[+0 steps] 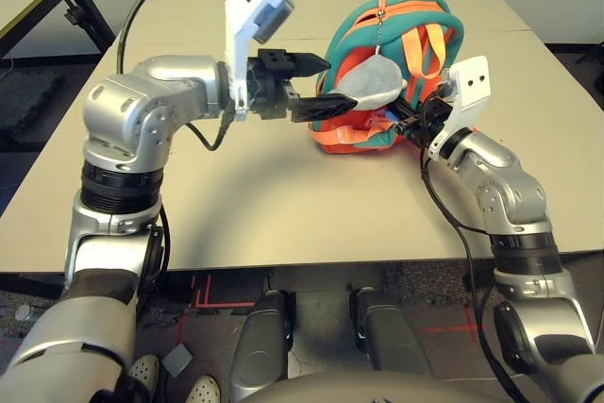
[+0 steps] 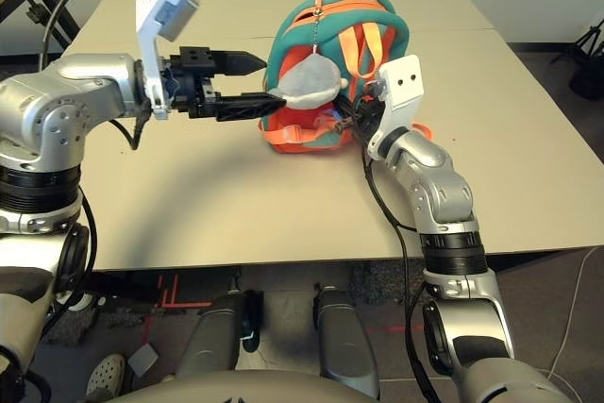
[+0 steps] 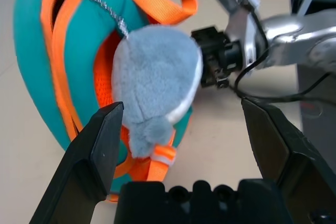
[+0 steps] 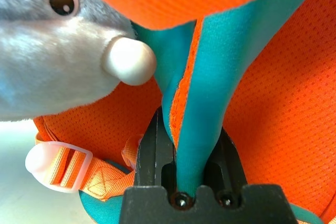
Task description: Put the pencil case into the backpack and zip it.
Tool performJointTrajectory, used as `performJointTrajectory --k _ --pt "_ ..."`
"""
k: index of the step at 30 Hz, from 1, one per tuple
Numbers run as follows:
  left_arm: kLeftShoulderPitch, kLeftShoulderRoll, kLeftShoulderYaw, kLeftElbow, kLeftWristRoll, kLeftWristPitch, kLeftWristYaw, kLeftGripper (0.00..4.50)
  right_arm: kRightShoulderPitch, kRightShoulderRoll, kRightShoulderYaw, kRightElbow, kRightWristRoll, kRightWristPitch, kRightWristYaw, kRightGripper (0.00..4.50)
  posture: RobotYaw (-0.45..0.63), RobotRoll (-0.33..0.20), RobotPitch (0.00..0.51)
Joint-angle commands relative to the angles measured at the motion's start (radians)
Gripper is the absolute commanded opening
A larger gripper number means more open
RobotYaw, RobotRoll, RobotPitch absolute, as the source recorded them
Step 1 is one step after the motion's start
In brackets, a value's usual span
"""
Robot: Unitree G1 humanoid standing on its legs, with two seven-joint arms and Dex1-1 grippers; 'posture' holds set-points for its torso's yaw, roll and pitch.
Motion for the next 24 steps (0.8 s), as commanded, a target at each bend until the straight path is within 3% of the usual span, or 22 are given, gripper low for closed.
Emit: performJointTrajectory --k 1,18,21,24 --pt "-0.03 -0.026 -0.05 0.061 0.071 -0.068 0.015 4.5 0.009 0.002 0.008 0.035 -0.018 0.019 -0.005 0.19 -0.13 0.0 0.125" --pt "-0.057 -0.174 -0.146 0.273 0.28 -0.248 0.037 4.5 0.0 0.012 0.008 0.034 -0.022 0.021 -0.007 0.19 -0.15 0.0 0.131" --pt "-0.055 -0.186 -0.128 0.286 0.287 -0.252 0.044 3.9 0.002 0.012 0.009 0.032 -0.022 0.022 -0.007 0.19 -0.15 0.0 0.131" --pt "-0.051 -0.181 -0.122 0.28 0.289 -0.243 0.039 2.76 0.003 0.012 0.01 0.033 -0.022 0.022 -0.005 0.19 -0.14 0.0 0.133"
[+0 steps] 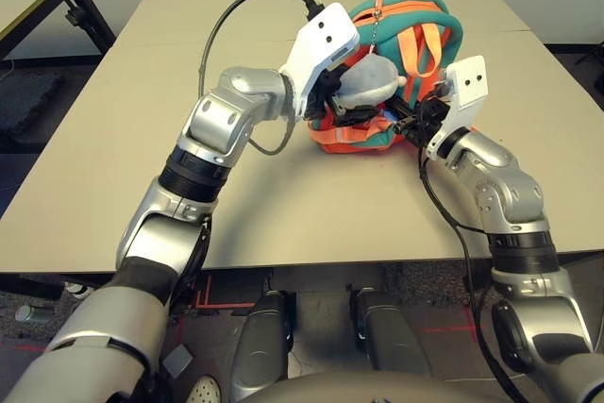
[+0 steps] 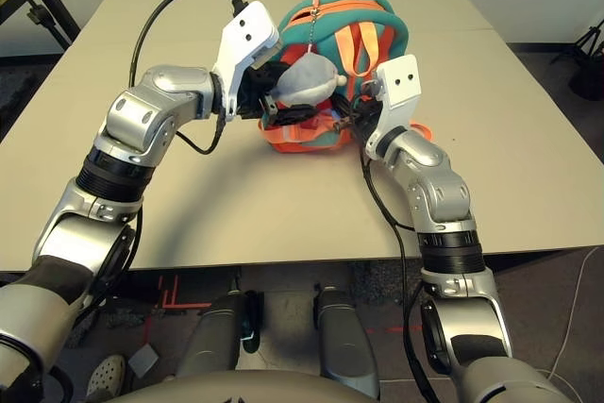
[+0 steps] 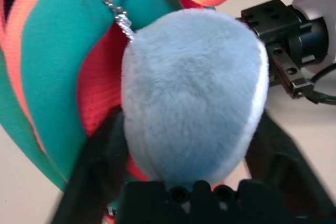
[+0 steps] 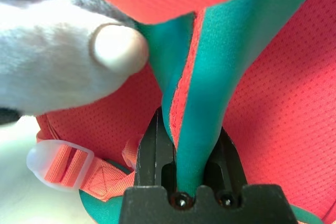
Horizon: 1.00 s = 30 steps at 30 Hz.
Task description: Put the pencil case into the backpack and zip it.
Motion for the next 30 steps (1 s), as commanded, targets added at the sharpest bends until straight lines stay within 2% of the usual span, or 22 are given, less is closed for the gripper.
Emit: performJointTrajectory --k 1,5,7,8,14,21,26,30 --pt "0.001 0.006 0.007 0.011 0.017 0.008 -0.002 2.32 0.01 0.002 0.007 0.032 -0.015 0.02 -0.004 0.19 -0.14 0.0 0.133" --pt "0.0 0.009 0.016 0.001 0.011 0.019 -0.005 0.84 0.01 0.005 0.009 0.035 -0.016 0.018 -0.003 0.19 -0.14 0.0 0.133" --pt "-0.003 0.013 0.027 -0.011 0.002 0.029 -0.008 0.38 0.009 0.006 0.01 0.036 -0.016 0.018 -0.002 0.19 -0.14 0.0 0.133" --pt "-0.005 0.017 0.032 -0.019 0.001 0.033 -0.01 0.29 0.009 0.006 0.01 0.036 -0.016 0.018 -0.001 0.19 -0.14 0.0 0.134" --pt "-0.01 0.059 0.116 -0.153 -0.075 0.143 -0.013 0.29 0.012 0.008 0.012 0.036 -0.017 0.018 0.001 0.19 -0.13 0.0 0.135" --pt "-0.012 0.23 0.238 -0.201 -0.115 0.221 -0.025 0.29 0.009 0.007 0.016 0.046 -0.02 0.016 0.01 0.19 -0.11 0.0 0.134" --pt "0.054 0.348 0.284 -0.208 -0.129 0.24 -0.036 0.29 -0.004 0.006 0.021 0.066 -0.024 0.009 0.022 0.19 -0.09 0.0 0.129" --pt "0.142 0.397 0.299 -0.209 -0.138 0.251 -0.033 0.29 -0.021 0.005 0.029 0.088 -0.028 0.0 0.033 0.19 -0.08 0.0 0.128"
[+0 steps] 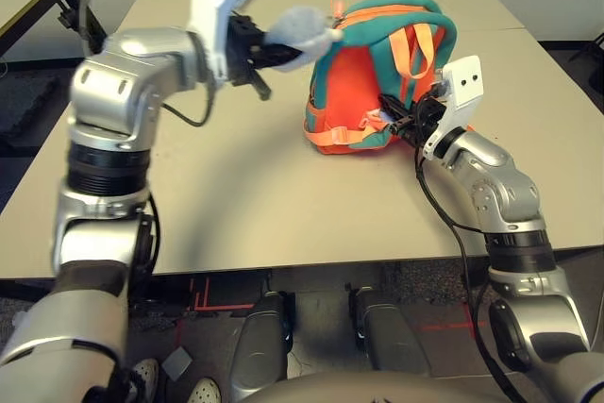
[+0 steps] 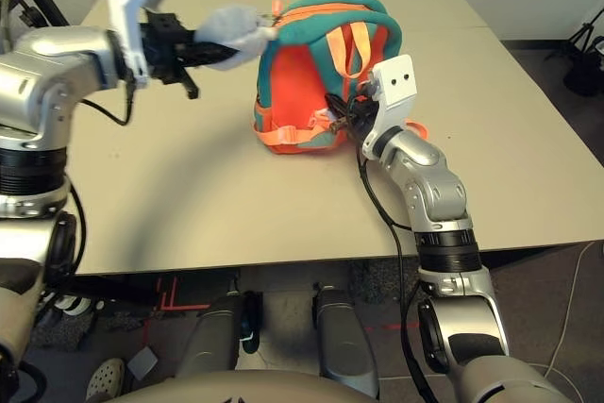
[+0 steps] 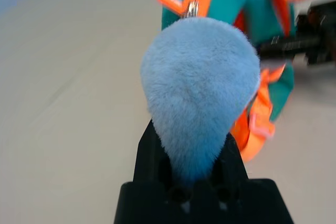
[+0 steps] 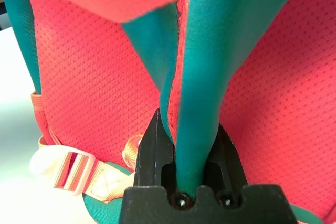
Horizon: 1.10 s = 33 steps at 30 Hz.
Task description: Put the pencil case into the backpack and zip it.
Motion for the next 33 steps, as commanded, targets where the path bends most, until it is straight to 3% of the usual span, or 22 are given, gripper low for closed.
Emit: performJointTrajectory --k 1,4,14,26,33 --pt "0.066 0.048 0.044 -0.004 -0.007 0.018 0.007 0.29 0.004 -0.006 0.016 0.055 -0.028 0.012 0.002 0.19 -0.08 0.0 0.128" --pt "0.116 0.059 0.027 -0.008 -0.003 0.013 0.006 0.29 -0.001 -0.007 0.018 0.062 -0.028 0.009 0.005 0.19 -0.07 0.0 0.129" --pt "0.246 -0.01 -0.065 0.111 0.044 -0.064 0.018 0.29 -0.021 -0.009 0.025 0.08 -0.027 0.002 0.01 0.19 -0.07 0.0 0.114" --pt "0.261 -0.114 -0.214 0.399 0.164 -0.267 -0.036 0.29 -0.024 -0.01 0.023 0.08 -0.026 0.001 0.006 0.19 -0.09 0.0 0.111" --pt "0.238 -0.152 -0.16 0.401 0.14 -0.293 -0.032 0.29 -0.02 -0.014 0.021 0.063 -0.023 0.011 0.001 0.19 -0.1 0.0 0.115"
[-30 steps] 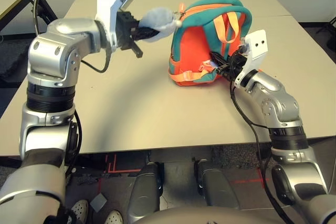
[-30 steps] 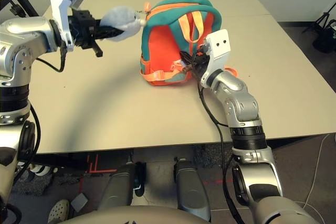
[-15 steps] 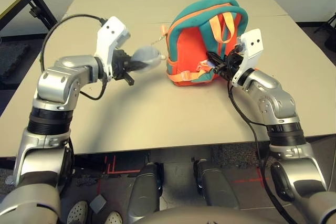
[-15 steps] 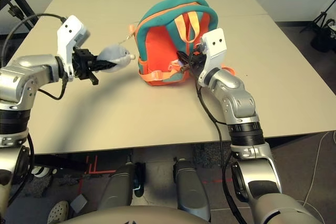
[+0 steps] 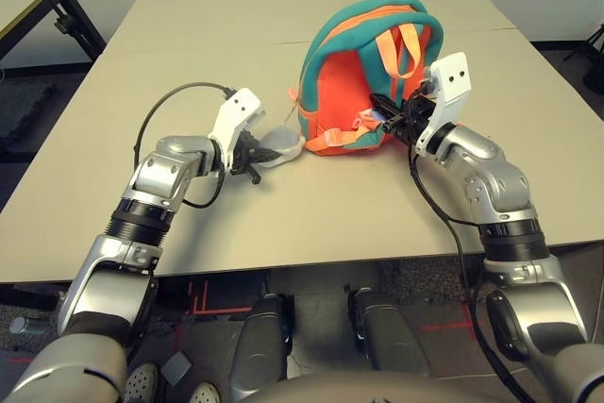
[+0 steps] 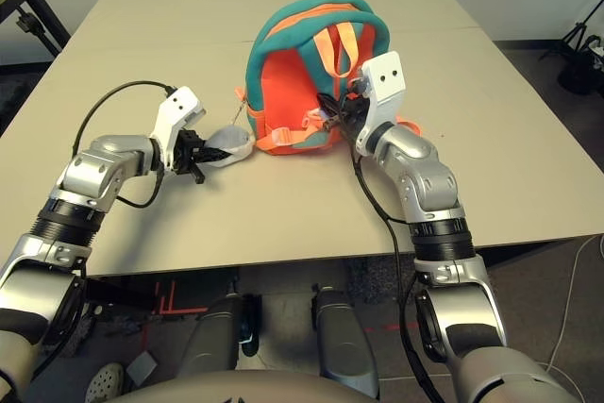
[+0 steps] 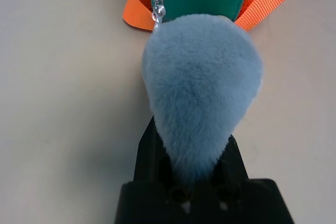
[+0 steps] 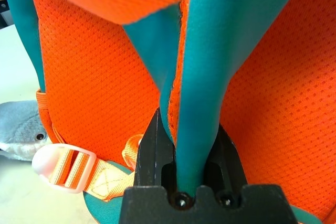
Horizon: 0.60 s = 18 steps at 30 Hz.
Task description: Put the pencil case into the backpack and zip it.
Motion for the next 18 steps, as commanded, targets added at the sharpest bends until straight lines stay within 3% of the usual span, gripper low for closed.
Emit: performJointTrajectory --k 1,2,9,10,13,18 --pt "-0.001 -0.019 0.031 0.004 -0.008 0.017 0.003 0.29 0.014 -0.013 -0.007 0.001 -0.019 0.027 -0.012 0.19 -0.1 0.0 0.117" --pt "-0.007 -0.028 0.052 -0.017 -0.027 0.029 0.006 0.29 0.015 -0.014 -0.008 -0.004 -0.018 0.03 -0.013 0.19 -0.1 0.0 0.117" --pt "-0.037 -0.059 0.141 -0.116 -0.107 0.128 0.012 2.84 0.027 -0.032 -0.003 -0.062 0.009 0.098 0.003 0.19 -0.1 0.0 0.124" --pt "-0.035 -0.059 0.142 -0.121 -0.106 0.133 0.012 3.26 0.032 -0.035 -0.003 -0.076 0.015 0.114 0.006 0.93 -0.1 0.0 0.124" --pt "-0.026 -0.06 0.14 -0.136 -0.099 0.141 0.013 4.48 0.043 -0.044 -0.011 -0.118 0.04 0.168 0.013 2.0 -0.11 0.0 0.128" --pt "-0.012 -0.061 0.136 -0.153 -0.096 0.154 0.012 4.5 0.078 -0.084 -0.044 -0.211 0.083 0.254 0.022 3.85 -0.11 0.0 0.13"
